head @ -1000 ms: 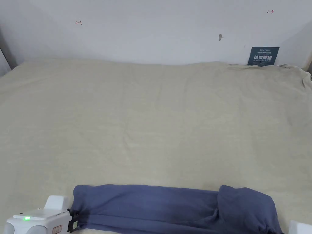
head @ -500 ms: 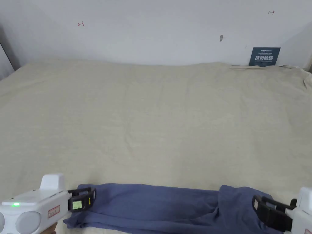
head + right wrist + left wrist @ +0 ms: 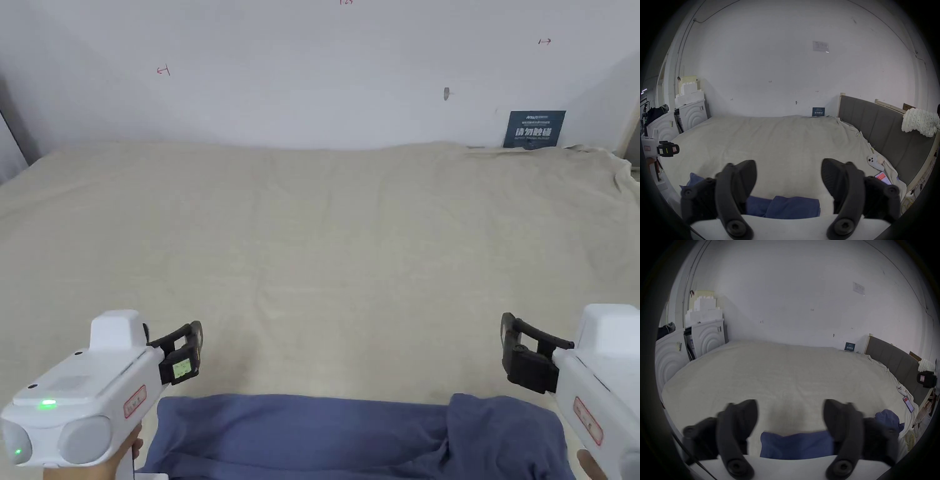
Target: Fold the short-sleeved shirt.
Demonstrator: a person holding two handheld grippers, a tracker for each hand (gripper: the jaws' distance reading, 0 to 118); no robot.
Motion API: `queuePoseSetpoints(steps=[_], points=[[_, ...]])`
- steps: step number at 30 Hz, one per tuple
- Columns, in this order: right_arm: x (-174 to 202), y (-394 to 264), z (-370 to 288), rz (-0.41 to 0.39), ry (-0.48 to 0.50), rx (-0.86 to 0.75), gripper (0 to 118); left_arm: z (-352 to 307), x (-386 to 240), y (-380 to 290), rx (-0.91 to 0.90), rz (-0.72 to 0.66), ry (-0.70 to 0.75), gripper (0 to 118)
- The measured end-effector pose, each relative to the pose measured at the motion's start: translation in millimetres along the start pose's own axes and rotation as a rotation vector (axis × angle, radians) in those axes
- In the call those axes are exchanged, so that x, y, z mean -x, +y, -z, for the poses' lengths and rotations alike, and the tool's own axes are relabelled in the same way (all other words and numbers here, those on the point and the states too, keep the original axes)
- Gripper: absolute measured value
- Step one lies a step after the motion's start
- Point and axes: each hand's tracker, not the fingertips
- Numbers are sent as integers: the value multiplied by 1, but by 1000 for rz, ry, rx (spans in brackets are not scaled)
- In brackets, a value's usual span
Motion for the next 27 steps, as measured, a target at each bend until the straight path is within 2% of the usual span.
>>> queuePoseSetpoints(steps=[3,4,5,8,14,27], points=[[5,-2,1,15,-7,-14,24,2,-10,-7,-13,30,23,29],[2,-3,4,21,-8,-18,3,1,-12,-9,-22,37,15,9],[3,-4,4,26,-9,-24,2,1,-12,-10,-27,38,2,0],[2,-5,6,26,-9,-31,1,1,-12,-13,-10,2,-67,0],[0,-4,7,39,-3,-27,1,6,-10,-14,29,22,-64,0],[-5,0,9,23,-8,-13,1,47,70,-19,383,-120,-234,0]])
